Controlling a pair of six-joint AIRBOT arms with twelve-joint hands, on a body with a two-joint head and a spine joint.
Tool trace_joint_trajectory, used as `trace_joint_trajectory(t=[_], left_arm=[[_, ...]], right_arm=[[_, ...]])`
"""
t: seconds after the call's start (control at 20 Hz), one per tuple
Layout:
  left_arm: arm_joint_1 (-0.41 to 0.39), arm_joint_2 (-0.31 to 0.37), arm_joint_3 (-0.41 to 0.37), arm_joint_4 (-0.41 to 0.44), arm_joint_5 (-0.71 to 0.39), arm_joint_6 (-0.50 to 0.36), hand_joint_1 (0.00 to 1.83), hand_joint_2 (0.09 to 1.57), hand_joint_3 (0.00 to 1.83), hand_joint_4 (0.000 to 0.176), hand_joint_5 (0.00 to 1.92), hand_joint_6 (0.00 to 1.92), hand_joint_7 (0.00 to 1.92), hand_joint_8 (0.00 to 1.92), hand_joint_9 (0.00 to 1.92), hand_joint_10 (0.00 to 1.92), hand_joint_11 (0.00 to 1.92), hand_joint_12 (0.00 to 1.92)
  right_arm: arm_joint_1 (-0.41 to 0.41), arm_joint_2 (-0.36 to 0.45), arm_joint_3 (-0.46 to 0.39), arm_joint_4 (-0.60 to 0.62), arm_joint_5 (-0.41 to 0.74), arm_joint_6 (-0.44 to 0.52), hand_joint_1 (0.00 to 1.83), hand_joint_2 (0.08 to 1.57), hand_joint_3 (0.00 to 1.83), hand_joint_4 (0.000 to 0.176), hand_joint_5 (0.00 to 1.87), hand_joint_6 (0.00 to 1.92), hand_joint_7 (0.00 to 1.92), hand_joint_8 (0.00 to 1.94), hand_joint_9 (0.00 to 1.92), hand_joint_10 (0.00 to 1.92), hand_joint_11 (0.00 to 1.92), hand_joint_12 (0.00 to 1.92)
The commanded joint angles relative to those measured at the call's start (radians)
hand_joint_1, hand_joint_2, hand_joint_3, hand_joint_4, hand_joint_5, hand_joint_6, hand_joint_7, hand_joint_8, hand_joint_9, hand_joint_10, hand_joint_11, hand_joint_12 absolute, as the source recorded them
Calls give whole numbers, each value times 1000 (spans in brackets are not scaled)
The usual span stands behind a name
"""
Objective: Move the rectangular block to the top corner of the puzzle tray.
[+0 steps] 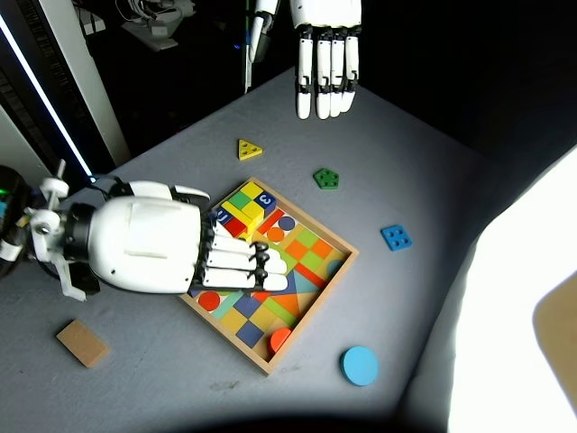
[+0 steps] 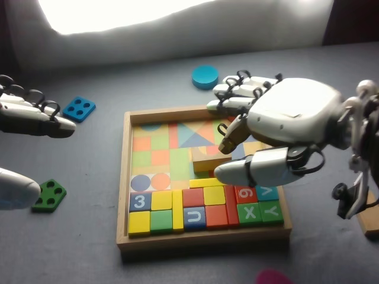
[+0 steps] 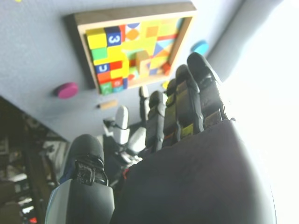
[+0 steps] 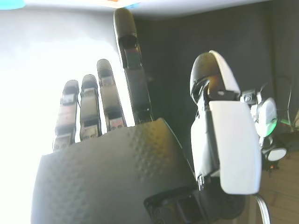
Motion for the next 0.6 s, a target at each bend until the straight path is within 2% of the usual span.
trace_joint_trajectory(t=[0.0, 0.15, 0.3, 0.55], left_arm=[[-11, -2, 3, 10, 83, -3, 162, 1265, 1, 52, 135, 3, 100, 2, 152, 3, 0, 596], [-8, -2, 6, 10, 83, -3, 183, 1265, 0, 49, 146, 5, 99, 1, 156, 4, 0, 599], [-7, -2, 8, 10, 83, -3, 195, 1263, 0, 52, 140, 0, 89, 1, 135, 1, 0, 598], [-7, -1, 2, 10, 83, -3, 175, 1269, 2, 55, 129, 1, 89, 0, 124, 0, 0, 484]], right_arm=[[11, -4, 4, 7, 118, -7, 0, 1201, 2, 24, 817, 3, 145, 0, 0, 0, 0, 0], [11, -40, 30, 50, 117, -63, 0, 1201, 2, 16, 803, 0, 182, 14, 11, 4, 0, 0], [18, -57, 47, 56, 114, -67, 0, 1196, 0, 24, 794, 0, 149, 1, 1, 0, 0, 0], [22, -82, 68, 76, 59, -73, 0, 1197, 0, 10, 789, 2, 132, 1, 0, 0, 0, 0]])
